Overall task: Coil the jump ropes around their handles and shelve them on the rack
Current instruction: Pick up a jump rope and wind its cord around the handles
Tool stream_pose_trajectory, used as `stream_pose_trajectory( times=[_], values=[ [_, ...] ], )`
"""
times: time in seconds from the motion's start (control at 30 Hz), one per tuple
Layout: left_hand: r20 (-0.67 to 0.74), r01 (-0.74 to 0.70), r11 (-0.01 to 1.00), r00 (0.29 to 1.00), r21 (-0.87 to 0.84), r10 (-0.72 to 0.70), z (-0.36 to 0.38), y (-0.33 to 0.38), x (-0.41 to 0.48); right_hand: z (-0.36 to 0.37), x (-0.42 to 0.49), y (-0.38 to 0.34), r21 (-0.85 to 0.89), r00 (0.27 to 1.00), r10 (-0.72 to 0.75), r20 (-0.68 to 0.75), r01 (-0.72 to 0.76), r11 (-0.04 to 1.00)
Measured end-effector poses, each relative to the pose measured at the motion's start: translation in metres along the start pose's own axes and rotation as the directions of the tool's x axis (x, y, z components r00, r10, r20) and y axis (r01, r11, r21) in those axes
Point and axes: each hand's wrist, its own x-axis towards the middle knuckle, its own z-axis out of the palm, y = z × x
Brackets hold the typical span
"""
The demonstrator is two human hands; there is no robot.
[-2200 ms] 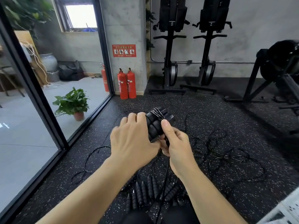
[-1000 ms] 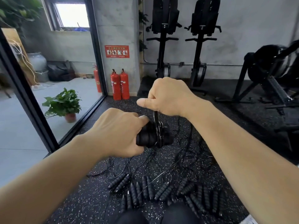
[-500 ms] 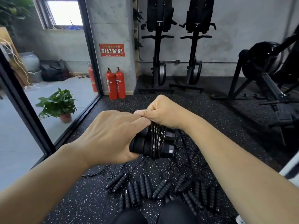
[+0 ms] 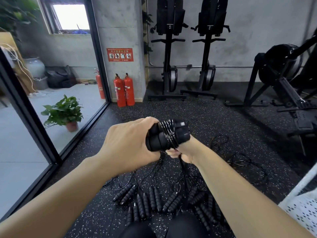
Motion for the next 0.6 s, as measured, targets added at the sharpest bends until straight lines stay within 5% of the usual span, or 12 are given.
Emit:
stream_pose_trajectory(
  times=[0.03, 0.13, 0.3, 0.6],
  values=[
    [0.003, 0.047, 0.999, 0.999, -0.026, -0.047, 0.001, 0.002, 0.002, -0.001, 0.010, 0.011, 0.020, 0.993, -0.088, 0.075, 0.086, 0.996],
    [0.032, 0.194, 0.978, 0.981, -0.072, -0.192, 0.004, 0.001, 0.009, 0.003, -0.004, 0.011, -0.045, 0.995, 0.030, -0.097, -0.035, 0.998],
    [0.031, 0.336, 0.939, 0.942, -0.070, -0.335, 0.006, -0.019, 0.022, 0.011, -0.011, 0.013, -0.061, 0.963, -0.154, -0.222, 0.144, 0.988],
    [0.049, 0.469, 0.883, 0.882, 0.026, -0.469, 0.010, -0.046, 0.023, 0.011, -0.034, -0.004, -0.539, 0.912, -0.358, -0.200, 0.203, 0.818]
  ],
)
